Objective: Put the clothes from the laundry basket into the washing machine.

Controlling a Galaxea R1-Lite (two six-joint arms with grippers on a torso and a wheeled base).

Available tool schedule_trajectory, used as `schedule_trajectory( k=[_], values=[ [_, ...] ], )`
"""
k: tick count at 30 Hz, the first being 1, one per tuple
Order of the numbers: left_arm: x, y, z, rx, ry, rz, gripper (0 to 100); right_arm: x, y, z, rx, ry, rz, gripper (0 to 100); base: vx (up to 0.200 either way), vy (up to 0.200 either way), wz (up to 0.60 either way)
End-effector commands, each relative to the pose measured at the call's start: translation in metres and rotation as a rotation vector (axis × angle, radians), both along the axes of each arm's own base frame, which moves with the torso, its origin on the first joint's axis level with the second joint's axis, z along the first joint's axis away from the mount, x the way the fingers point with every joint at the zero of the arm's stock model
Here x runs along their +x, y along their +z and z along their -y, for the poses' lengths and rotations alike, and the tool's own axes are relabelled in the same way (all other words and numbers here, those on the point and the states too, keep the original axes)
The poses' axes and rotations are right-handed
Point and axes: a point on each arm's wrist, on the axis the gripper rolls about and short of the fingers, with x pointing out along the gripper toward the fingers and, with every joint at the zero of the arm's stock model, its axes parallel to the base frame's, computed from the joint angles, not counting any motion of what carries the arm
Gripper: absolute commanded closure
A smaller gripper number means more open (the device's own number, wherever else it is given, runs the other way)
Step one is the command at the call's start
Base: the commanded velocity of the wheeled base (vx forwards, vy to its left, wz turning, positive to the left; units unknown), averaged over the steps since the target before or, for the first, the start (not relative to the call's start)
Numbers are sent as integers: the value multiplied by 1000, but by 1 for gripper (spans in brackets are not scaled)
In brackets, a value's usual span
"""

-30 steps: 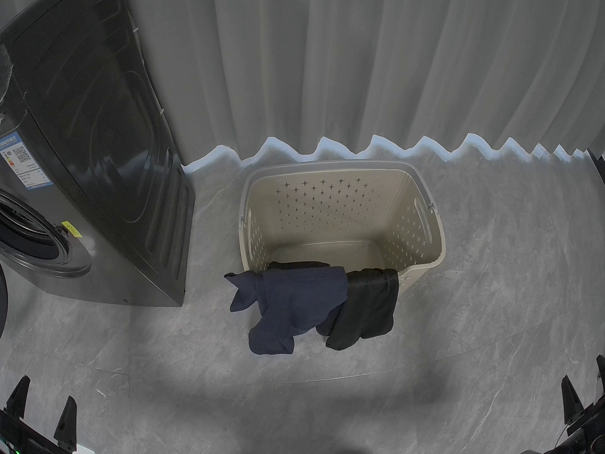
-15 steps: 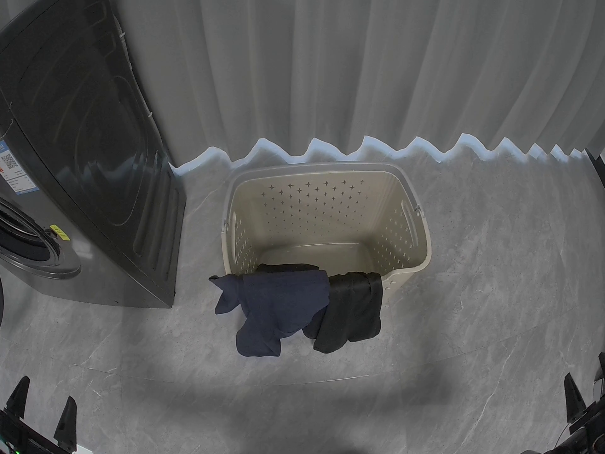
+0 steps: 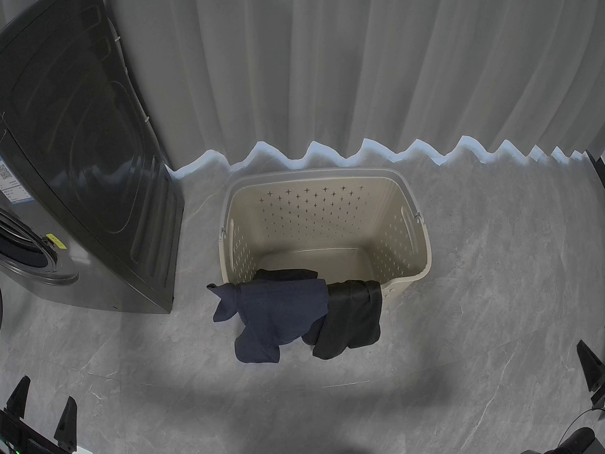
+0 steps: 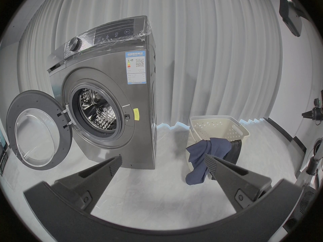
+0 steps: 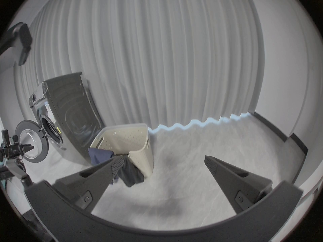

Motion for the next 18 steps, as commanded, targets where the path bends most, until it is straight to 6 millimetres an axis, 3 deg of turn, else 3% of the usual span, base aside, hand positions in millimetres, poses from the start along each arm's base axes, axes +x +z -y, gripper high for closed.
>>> schedule_trajectory(
  k=[1,7,18],
  values=[
    [1,-5,0,0,0,-9,0,68,-1,-11,4,95,-382,0,0,0,0],
    [1,-5,0,0,0,-9,0,108,-21,-24,-14,146,-499,0,0,0,0],
    [1,-5,0,0,1,-9,0,149,-51,-65,90,253,-577,0,0,0,0]
  ],
)
